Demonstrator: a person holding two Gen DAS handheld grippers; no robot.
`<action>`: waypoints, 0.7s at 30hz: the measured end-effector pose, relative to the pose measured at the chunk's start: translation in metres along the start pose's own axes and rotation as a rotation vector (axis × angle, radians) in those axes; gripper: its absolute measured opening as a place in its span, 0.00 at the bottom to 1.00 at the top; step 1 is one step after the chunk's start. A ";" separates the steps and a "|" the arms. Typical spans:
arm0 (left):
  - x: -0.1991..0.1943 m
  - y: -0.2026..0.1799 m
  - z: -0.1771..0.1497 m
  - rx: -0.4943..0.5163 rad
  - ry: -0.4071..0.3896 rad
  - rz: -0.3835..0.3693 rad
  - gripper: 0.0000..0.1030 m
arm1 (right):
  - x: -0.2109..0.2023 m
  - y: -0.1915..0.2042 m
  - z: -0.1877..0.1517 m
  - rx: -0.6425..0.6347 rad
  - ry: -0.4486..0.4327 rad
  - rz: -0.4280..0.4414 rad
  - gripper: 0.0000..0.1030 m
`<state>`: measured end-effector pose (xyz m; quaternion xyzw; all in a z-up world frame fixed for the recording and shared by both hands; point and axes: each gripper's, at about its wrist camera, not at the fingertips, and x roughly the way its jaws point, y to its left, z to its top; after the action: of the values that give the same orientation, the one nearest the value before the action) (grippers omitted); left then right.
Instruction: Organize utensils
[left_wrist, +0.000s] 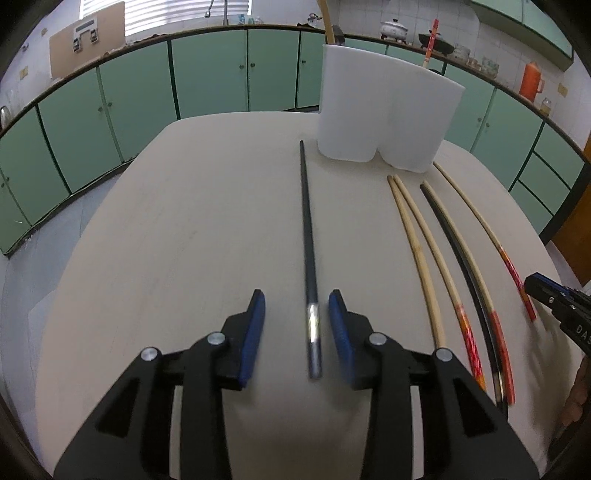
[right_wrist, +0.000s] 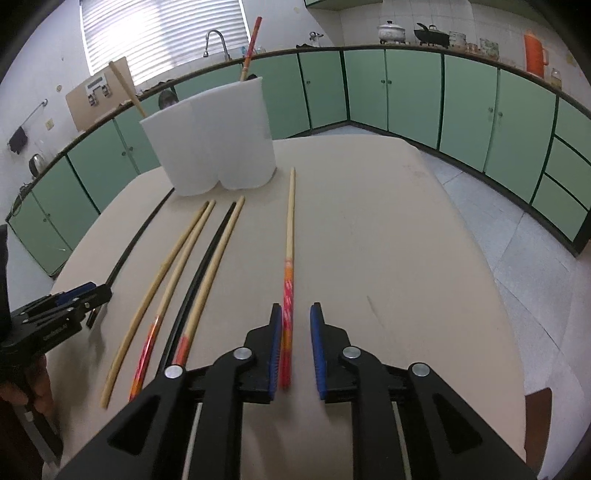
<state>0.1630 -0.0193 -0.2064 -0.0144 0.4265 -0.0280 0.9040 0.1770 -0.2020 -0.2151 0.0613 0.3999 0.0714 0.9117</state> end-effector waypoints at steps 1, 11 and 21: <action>-0.001 0.000 -0.001 0.002 0.000 0.002 0.34 | 0.000 0.003 -0.002 -0.013 0.006 0.002 0.15; -0.011 0.005 -0.014 0.004 0.003 0.004 0.35 | -0.002 0.011 -0.011 -0.050 0.035 0.001 0.15; -0.014 0.005 -0.018 0.014 0.005 0.006 0.40 | -0.007 0.012 -0.019 -0.077 0.038 -0.004 0.16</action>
<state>0.1404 -0.0134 -0.2078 -0.0066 0.4285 -0.0284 0.9031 0.1568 -0.1903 -0.2205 0.0240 0.4142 0.0860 0.9058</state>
